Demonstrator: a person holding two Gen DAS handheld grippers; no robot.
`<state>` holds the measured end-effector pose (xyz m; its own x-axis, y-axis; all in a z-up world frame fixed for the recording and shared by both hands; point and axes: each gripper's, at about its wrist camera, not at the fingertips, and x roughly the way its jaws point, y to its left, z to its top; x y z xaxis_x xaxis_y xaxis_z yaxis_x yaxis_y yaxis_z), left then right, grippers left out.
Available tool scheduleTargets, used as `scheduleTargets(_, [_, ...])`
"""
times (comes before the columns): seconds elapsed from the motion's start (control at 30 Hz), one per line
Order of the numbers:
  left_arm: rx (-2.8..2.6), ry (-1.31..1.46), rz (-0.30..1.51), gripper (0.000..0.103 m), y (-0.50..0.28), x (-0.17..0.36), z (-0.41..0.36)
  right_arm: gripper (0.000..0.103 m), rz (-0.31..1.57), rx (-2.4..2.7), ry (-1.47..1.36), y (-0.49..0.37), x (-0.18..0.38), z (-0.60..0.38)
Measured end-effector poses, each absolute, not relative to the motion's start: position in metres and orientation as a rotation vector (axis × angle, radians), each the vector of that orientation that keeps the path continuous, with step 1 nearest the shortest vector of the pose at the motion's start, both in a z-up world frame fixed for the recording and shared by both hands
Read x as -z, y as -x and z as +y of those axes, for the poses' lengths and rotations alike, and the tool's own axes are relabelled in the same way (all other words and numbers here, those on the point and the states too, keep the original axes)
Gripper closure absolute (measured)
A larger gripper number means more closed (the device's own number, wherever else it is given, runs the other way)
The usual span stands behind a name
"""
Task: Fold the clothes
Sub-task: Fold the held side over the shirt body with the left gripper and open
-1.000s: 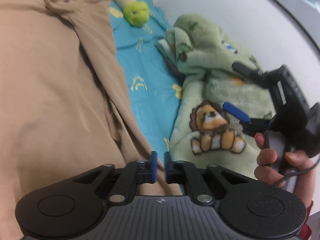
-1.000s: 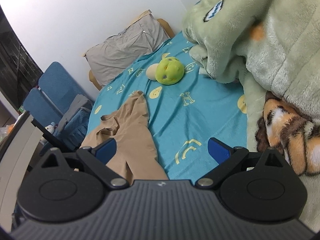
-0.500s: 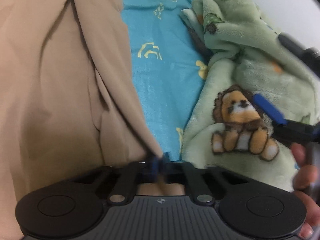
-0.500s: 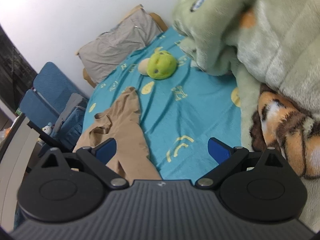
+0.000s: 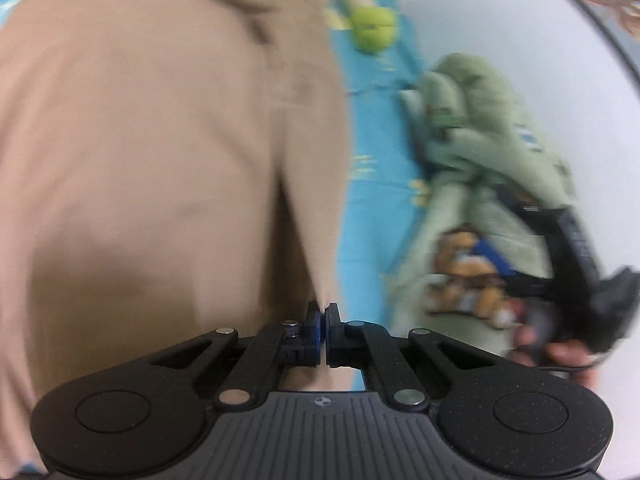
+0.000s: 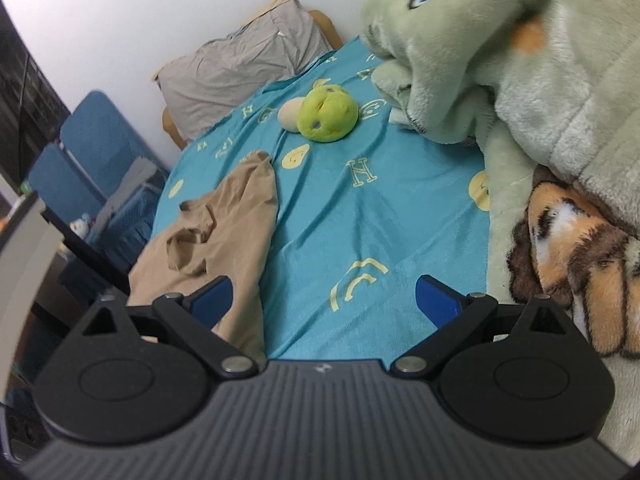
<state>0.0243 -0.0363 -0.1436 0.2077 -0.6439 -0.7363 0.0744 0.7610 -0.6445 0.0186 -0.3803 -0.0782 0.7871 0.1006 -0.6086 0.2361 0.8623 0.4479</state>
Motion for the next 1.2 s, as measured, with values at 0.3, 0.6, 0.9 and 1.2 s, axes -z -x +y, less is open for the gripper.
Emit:
scheduleTargets(0.3, [0.505, 0.445, 1.244, 0.067, -0.02, 0.135, -0.029, 0.003, 0.692, 0.048, -0.436, -0.016, 0.075, -0.342])
scheduleTargets(0.6, [0.352, 0.564, 1.004, 0.037, -0.109, 0.092, -0.016, 0.003, 0.663, 0.024, -0.47, -0.03, 0.074, -0.321])
scheduleTargets(0.9, [0.138, 0.581, 0.873, 0.038, -0.242, 0.138, -0.038, 0.003, 0.7, 0.062, -0.416, -0.066, 0.099, -0.316])
scheduleTargets(1.2, [0.157, 0.477, 0.729, 0.1, -0.287, 0.151, -0.051, 0.004, 0.744, 0.059, -0.439, -0.091, 0.12, -0.32])
